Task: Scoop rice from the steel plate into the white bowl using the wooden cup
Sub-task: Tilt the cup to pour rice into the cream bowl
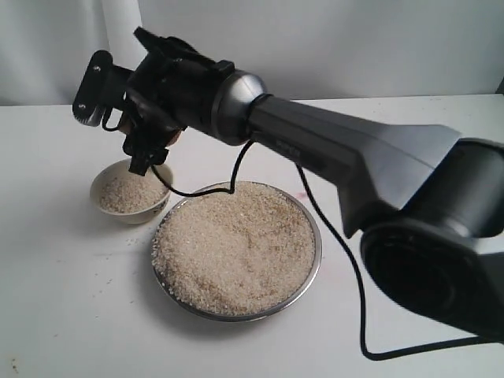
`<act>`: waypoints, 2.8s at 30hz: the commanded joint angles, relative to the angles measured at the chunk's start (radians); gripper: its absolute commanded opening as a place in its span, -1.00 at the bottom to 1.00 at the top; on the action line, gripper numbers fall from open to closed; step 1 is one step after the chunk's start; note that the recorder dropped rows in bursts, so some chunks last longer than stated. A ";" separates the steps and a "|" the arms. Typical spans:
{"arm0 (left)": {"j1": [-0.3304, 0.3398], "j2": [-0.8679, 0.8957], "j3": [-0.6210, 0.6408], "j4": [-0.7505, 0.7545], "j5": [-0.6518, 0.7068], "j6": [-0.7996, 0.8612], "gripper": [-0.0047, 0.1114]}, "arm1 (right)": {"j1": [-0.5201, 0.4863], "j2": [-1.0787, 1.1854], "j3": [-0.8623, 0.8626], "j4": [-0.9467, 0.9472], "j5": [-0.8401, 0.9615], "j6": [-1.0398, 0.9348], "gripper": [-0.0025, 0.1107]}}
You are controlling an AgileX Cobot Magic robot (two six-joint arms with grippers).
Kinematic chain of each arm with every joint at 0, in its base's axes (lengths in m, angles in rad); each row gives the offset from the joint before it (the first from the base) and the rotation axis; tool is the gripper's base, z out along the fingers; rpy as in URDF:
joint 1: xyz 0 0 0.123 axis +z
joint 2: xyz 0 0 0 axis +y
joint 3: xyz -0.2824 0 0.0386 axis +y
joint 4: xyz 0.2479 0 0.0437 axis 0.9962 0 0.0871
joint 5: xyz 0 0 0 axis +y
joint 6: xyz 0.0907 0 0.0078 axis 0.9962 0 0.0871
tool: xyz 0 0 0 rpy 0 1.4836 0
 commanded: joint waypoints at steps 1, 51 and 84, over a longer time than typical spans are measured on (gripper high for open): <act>-0.006 -0.003 -0.001 -0.003 -0.009 -0.003 -0.92 | 0.023 0.059 -0.068 -0.126 0.063 -0.030 -0.96; -0.006 -0.003 -0.001 -0.003 -0.009 -0.003 -0.92 | 0.117 0.118 -0.072 -0.536 0.173 -0.451 -0.96; -0.006 -0.003 -0.001 -0.003 -0.009 -0.003 -0.92 | 0.157 0.014 0.013 -0.597 0.099 -0.504 -0.96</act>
